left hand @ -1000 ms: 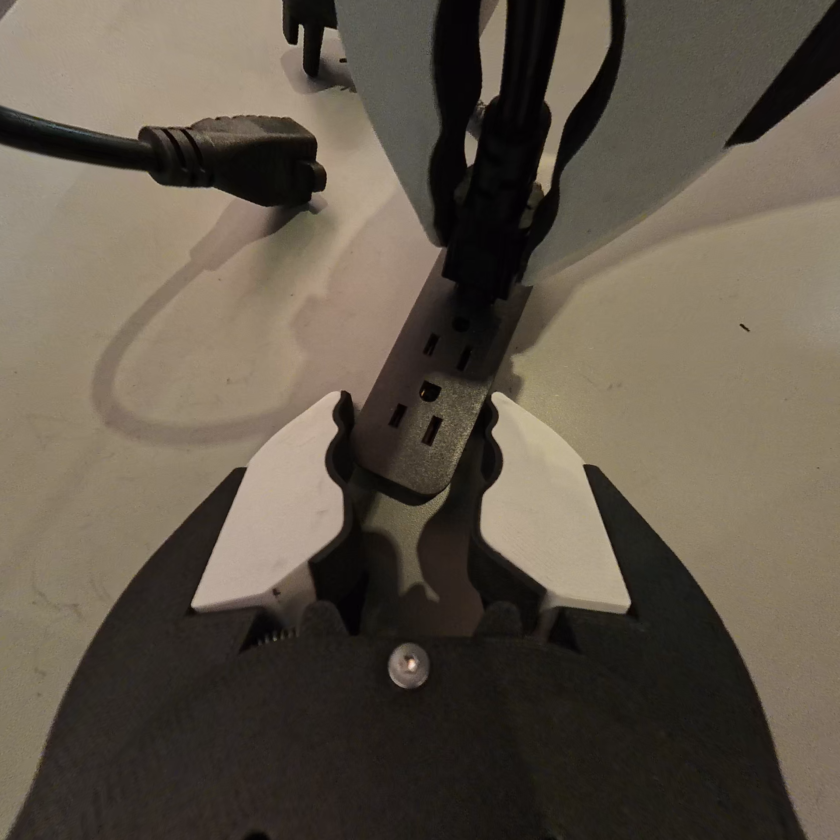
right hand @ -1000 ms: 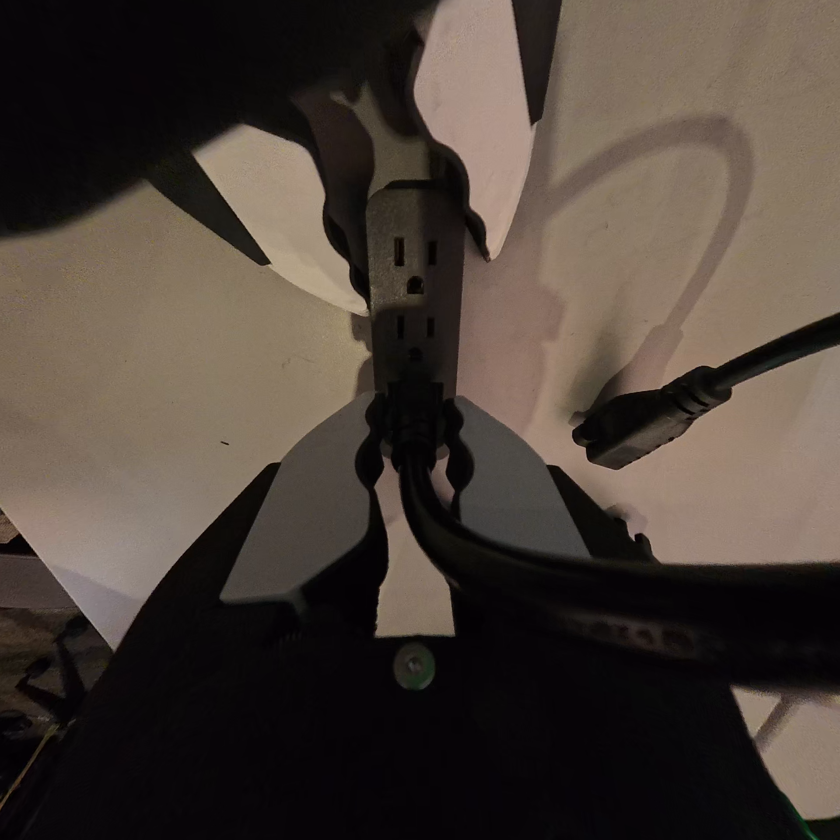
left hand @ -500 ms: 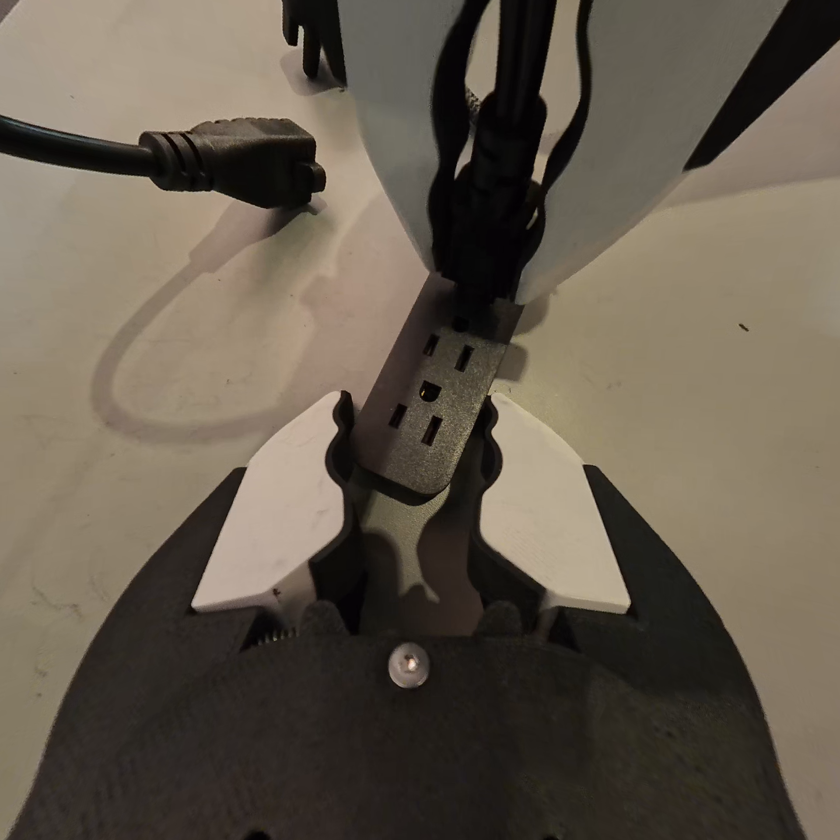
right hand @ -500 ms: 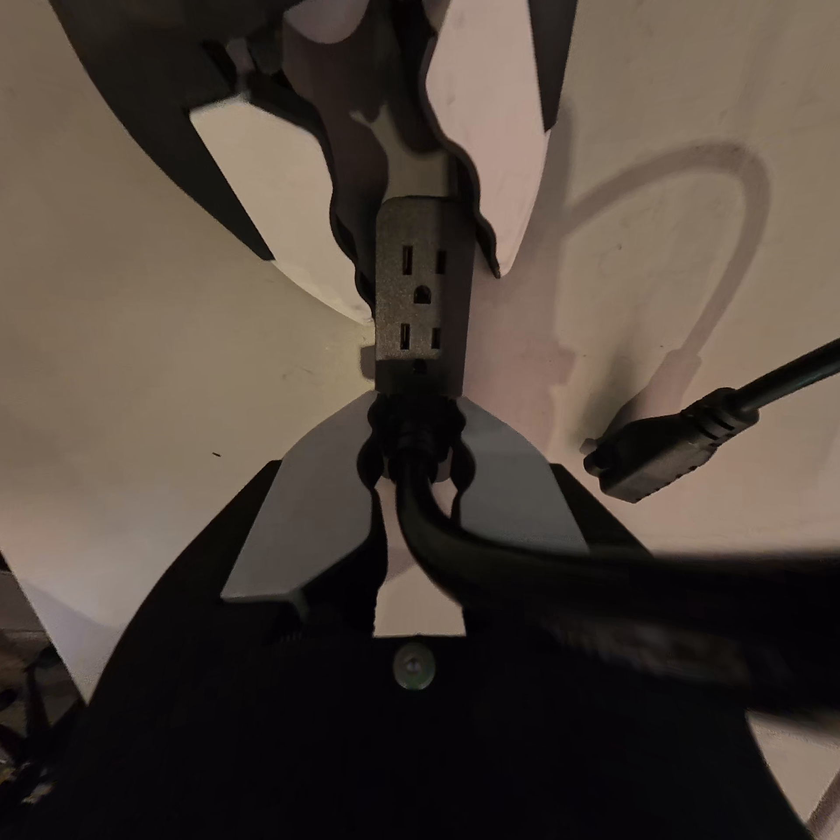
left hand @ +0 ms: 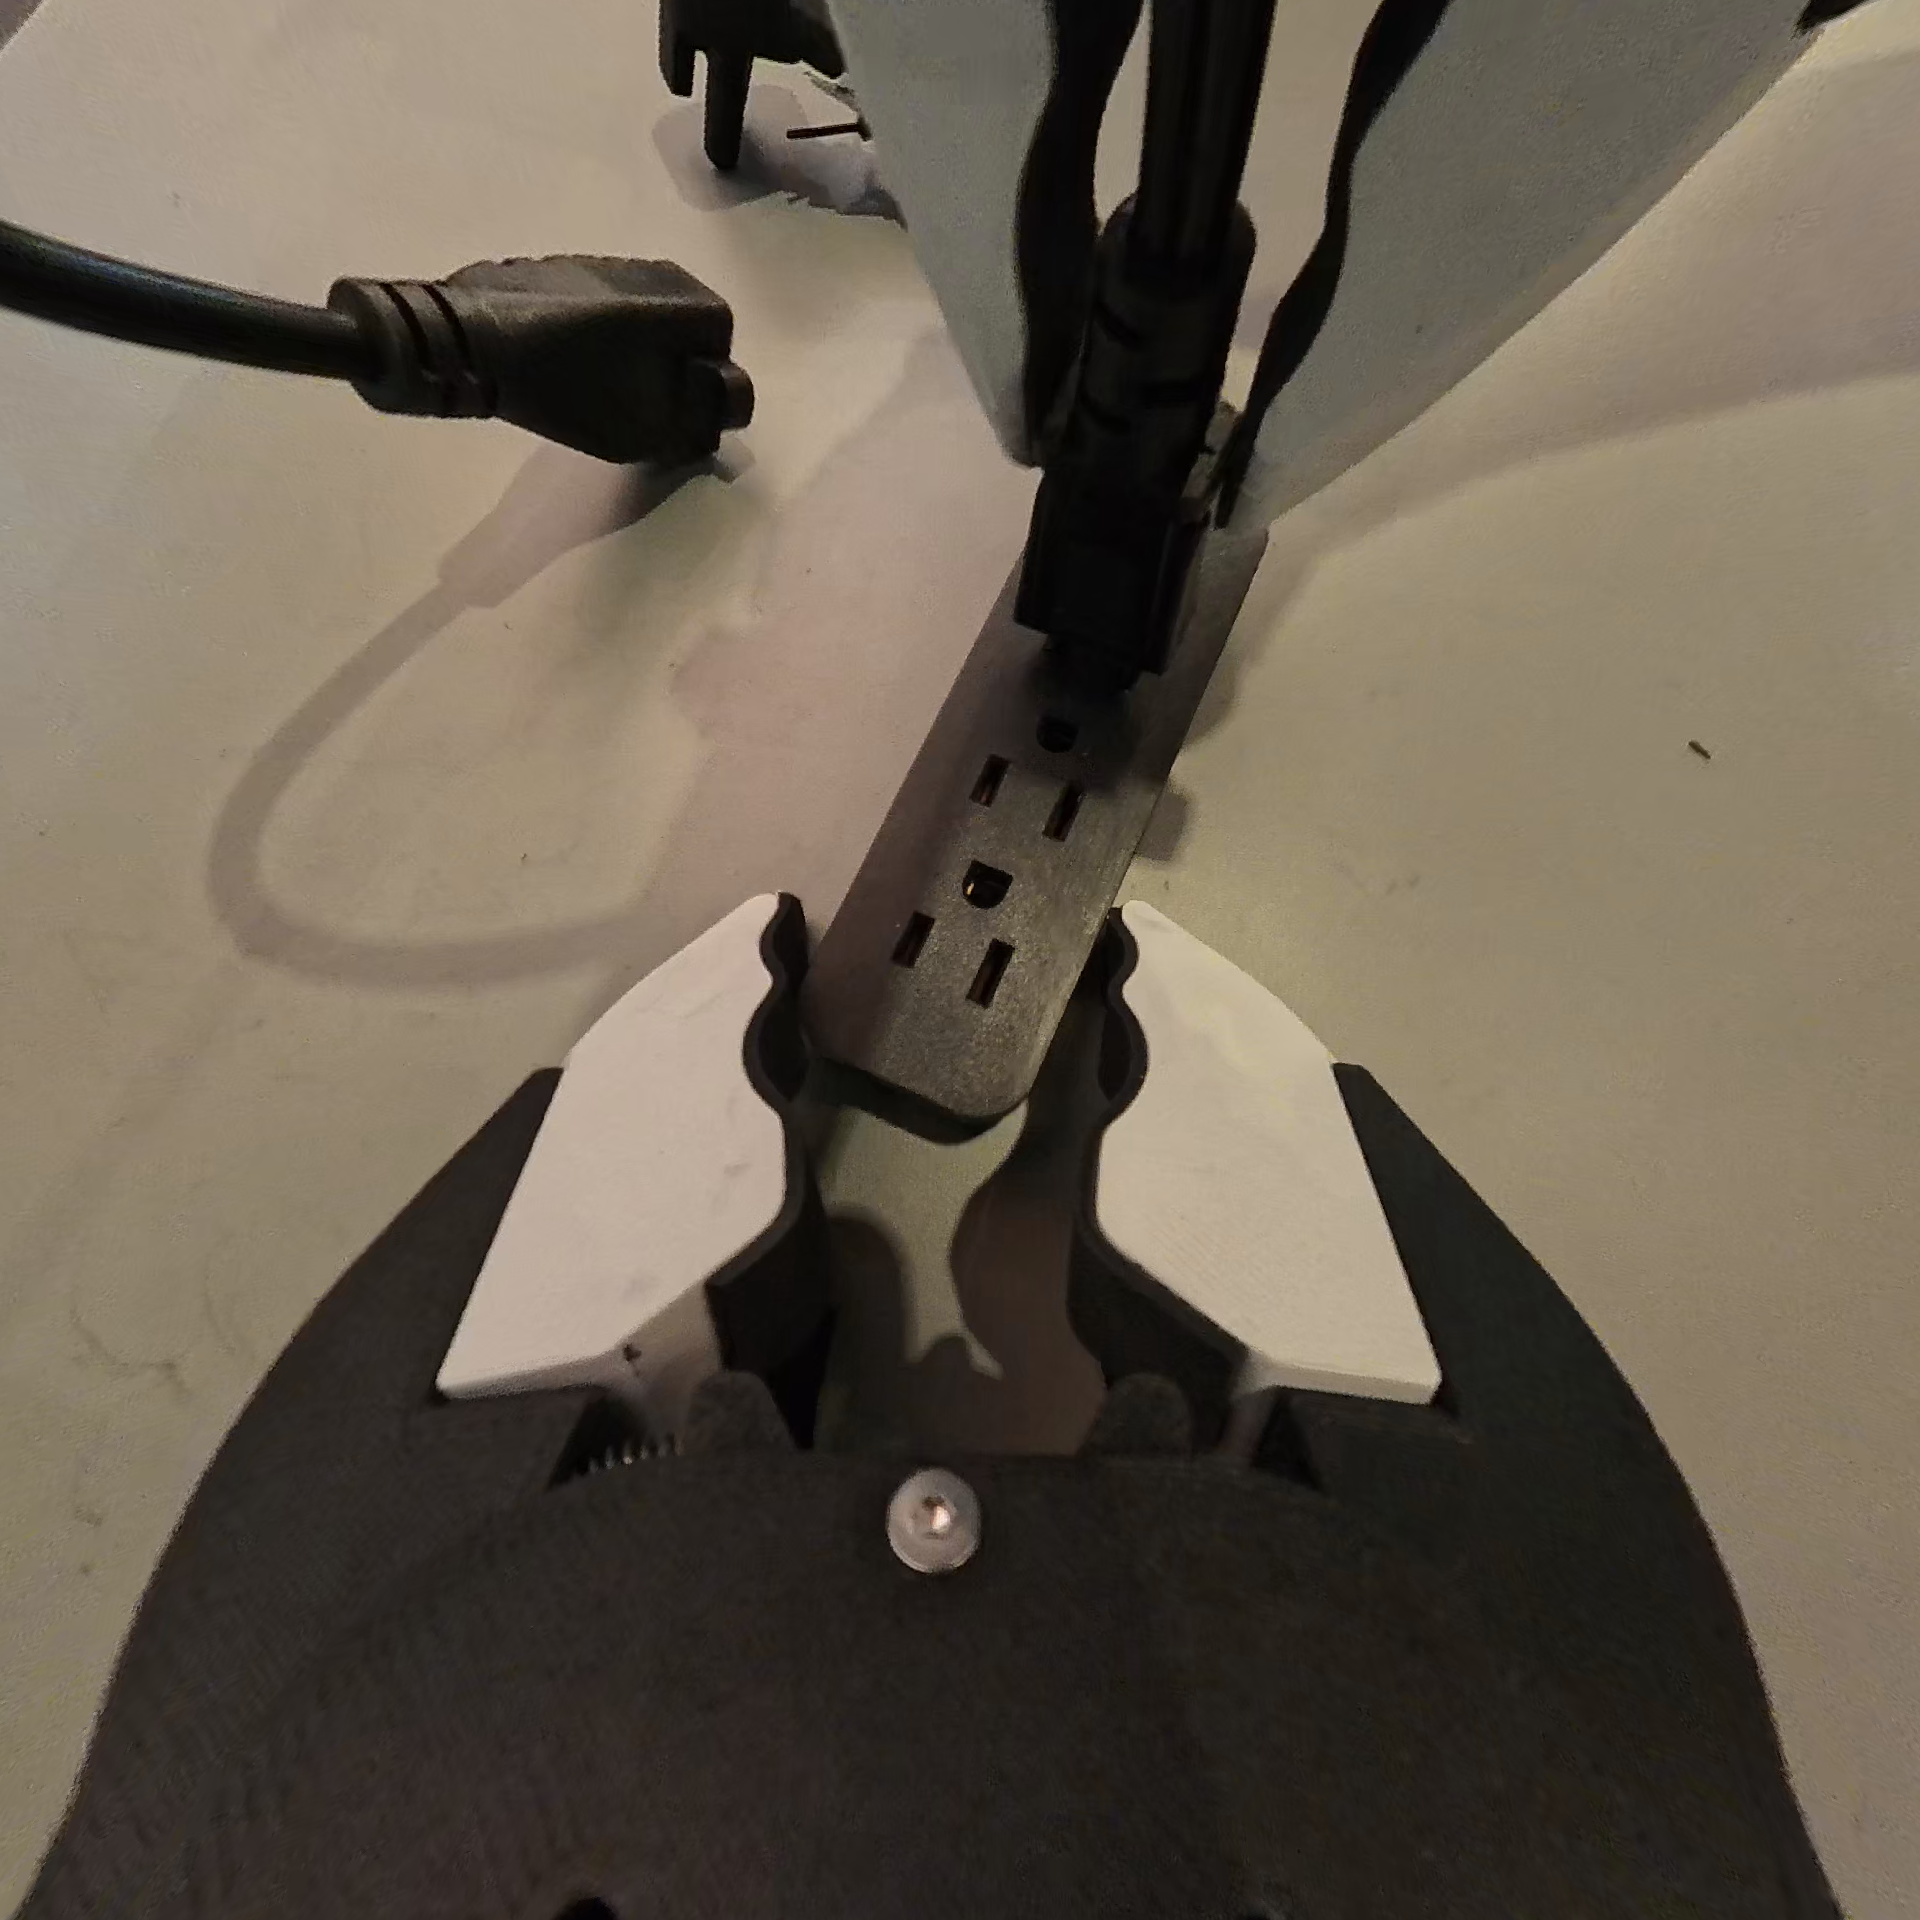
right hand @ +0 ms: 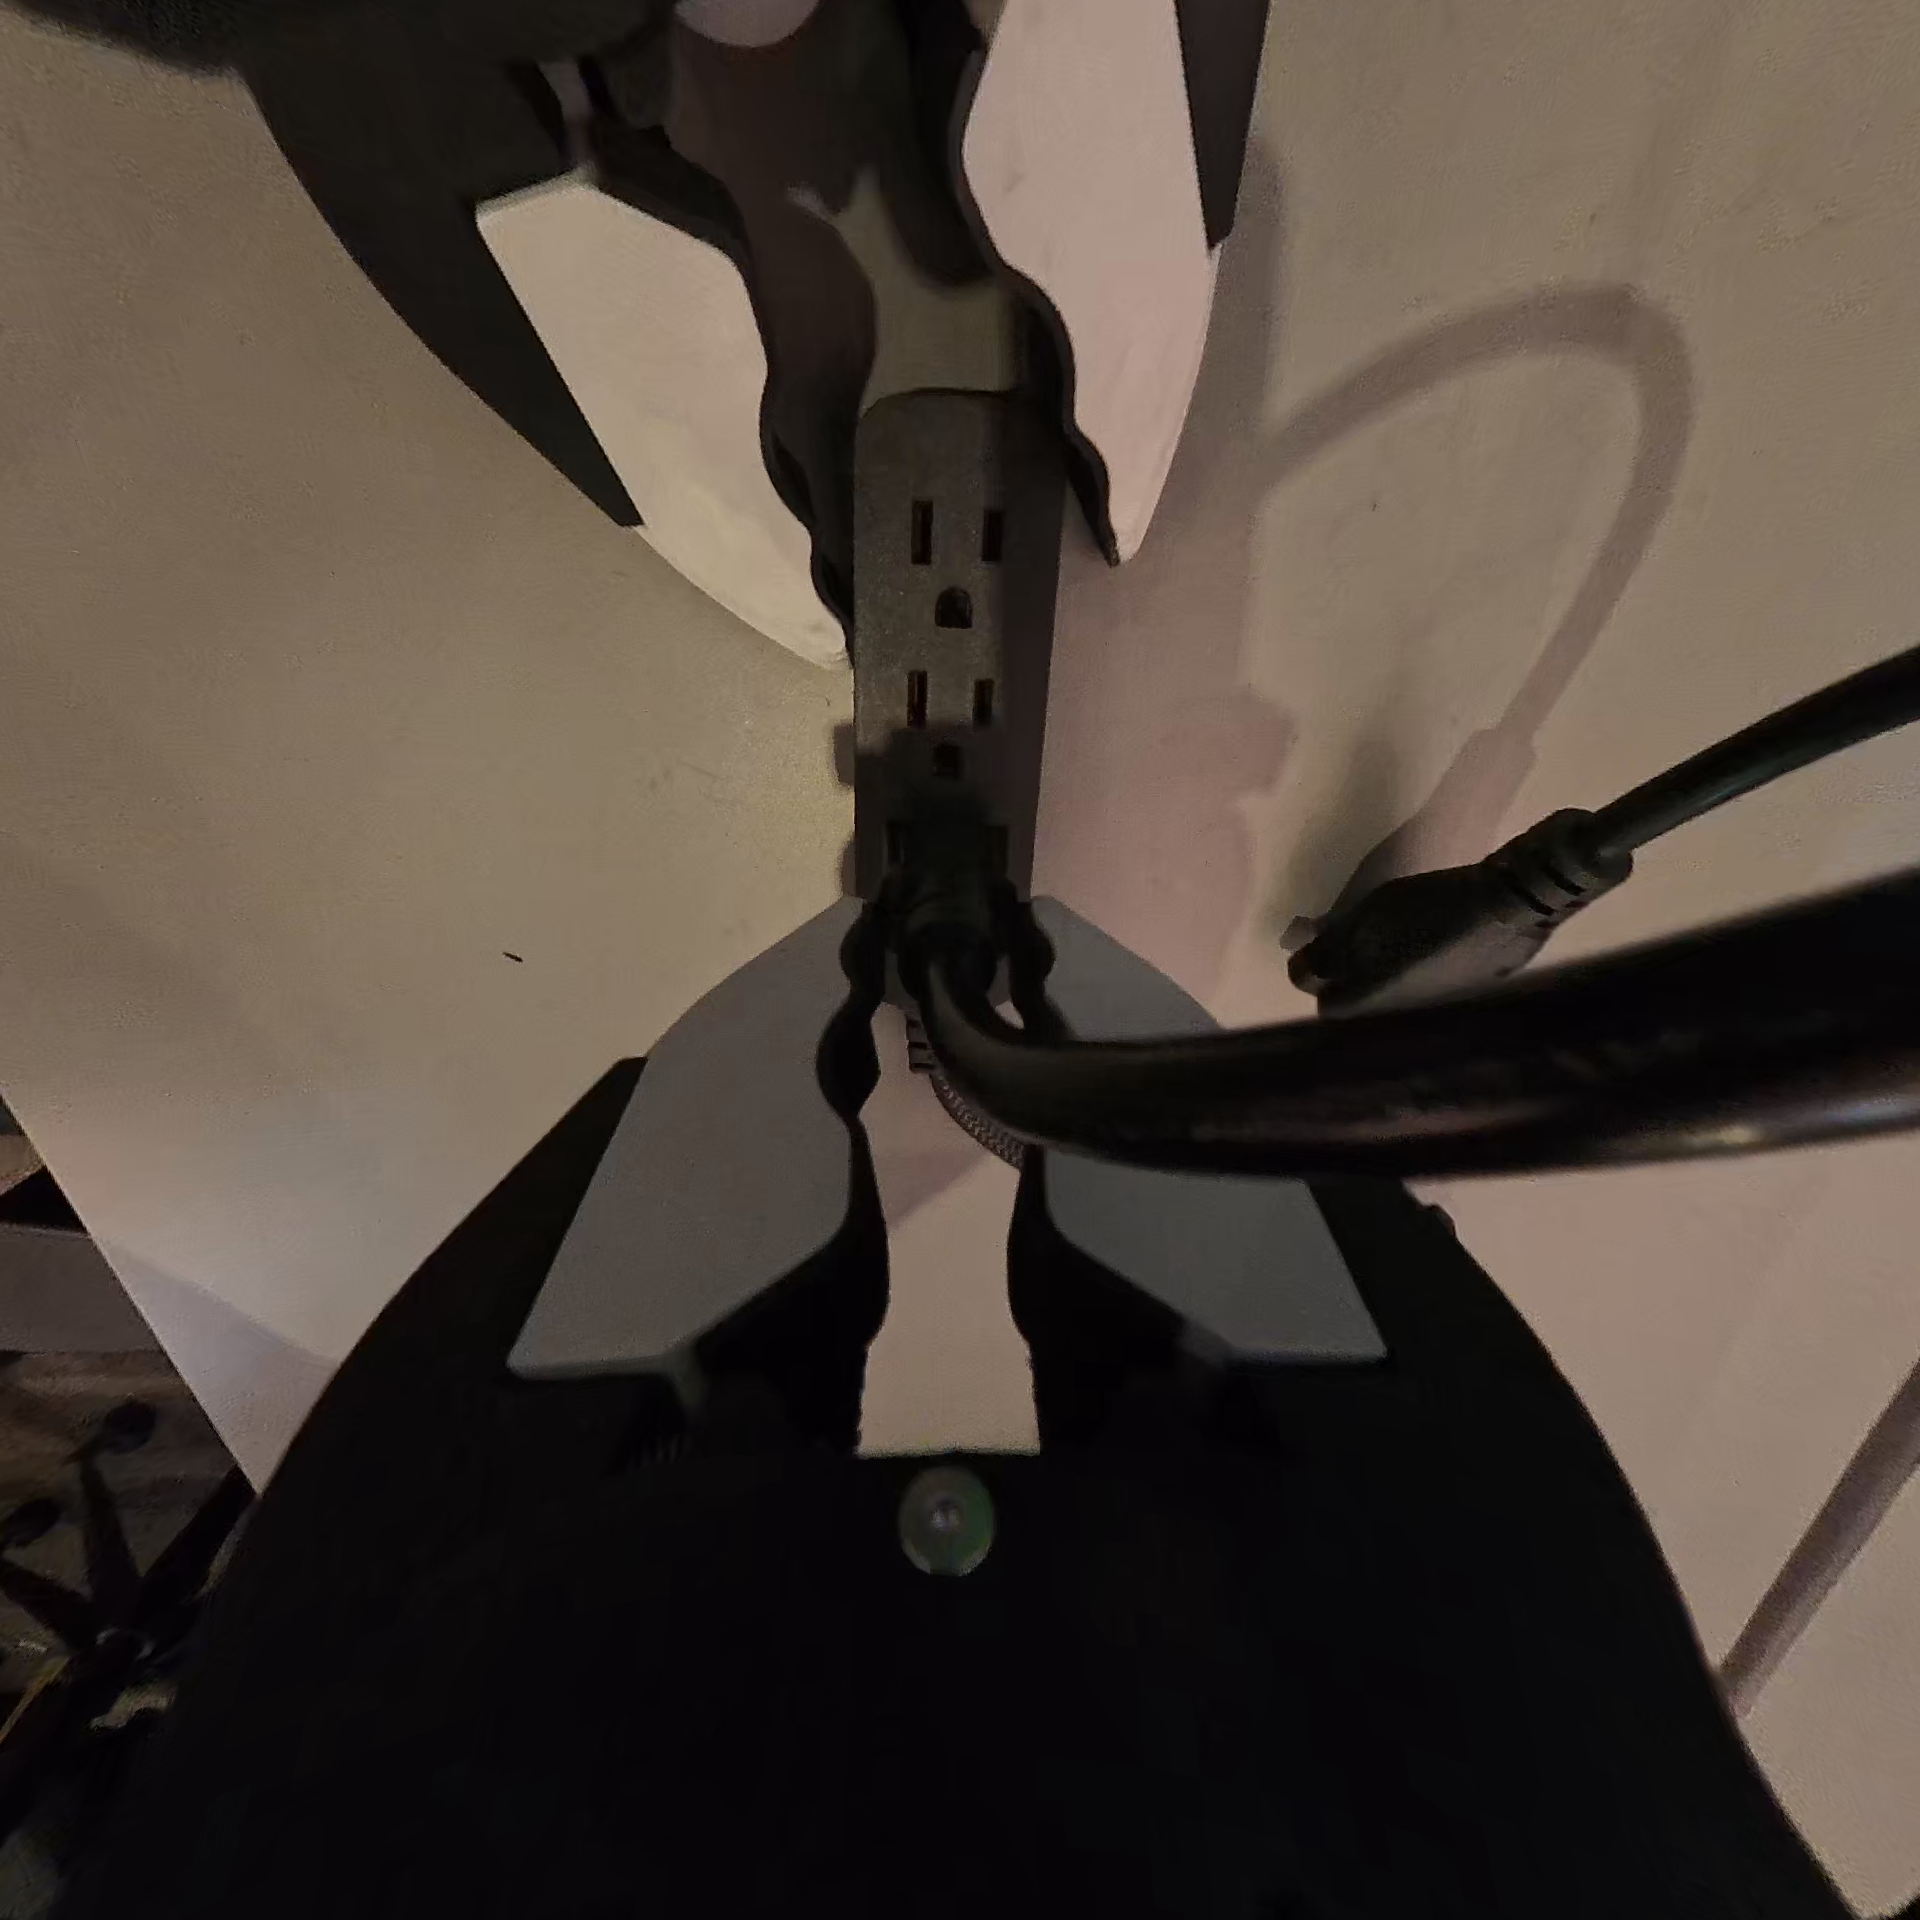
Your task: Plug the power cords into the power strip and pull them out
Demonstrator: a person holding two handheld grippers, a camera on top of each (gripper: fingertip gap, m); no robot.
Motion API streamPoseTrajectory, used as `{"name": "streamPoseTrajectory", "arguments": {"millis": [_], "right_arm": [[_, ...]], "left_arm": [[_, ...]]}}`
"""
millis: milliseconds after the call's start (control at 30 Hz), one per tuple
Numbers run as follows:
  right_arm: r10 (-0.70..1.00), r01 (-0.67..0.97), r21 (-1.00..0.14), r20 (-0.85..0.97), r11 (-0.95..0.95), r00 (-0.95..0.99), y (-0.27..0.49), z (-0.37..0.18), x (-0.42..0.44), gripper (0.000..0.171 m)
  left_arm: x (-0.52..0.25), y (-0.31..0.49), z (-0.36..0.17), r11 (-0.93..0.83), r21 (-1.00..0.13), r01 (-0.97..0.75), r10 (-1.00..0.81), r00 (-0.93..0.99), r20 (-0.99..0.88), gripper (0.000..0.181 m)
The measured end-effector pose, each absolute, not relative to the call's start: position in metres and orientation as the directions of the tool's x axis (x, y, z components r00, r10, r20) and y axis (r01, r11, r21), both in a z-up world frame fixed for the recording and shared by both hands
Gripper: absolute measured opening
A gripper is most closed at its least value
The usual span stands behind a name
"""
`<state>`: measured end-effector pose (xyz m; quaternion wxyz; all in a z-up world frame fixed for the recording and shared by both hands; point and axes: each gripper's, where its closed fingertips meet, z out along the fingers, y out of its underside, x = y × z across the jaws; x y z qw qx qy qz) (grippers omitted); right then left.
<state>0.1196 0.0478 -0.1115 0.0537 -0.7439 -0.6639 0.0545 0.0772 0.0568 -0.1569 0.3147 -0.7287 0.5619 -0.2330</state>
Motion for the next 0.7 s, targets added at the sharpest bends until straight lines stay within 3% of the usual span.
{"name": "streamPoseTrajectory", "arguments": {"millis": [467, 700], "right_arm": [[0.995, 0.994, -0.042, -0.034, -0.097, 0.095, 0.0476, -0.1125, 0.1191, 0.024], [0.992, 0.967, -0.224, 0.003, -0.121, 0.125, 0.0468, -0.1127, 0.1174, 0.024]], "left_arm": [[0.0675, 0.0566, -0.1534, -0.2, -0.734, -0.649, -0.967, 0.251, 0.041, 0.047], [0.0678, 0.0567, -0.1534, -0.2, -0.734, -0.649, -0.967, 0.252, 0.041, 0.047]]}}
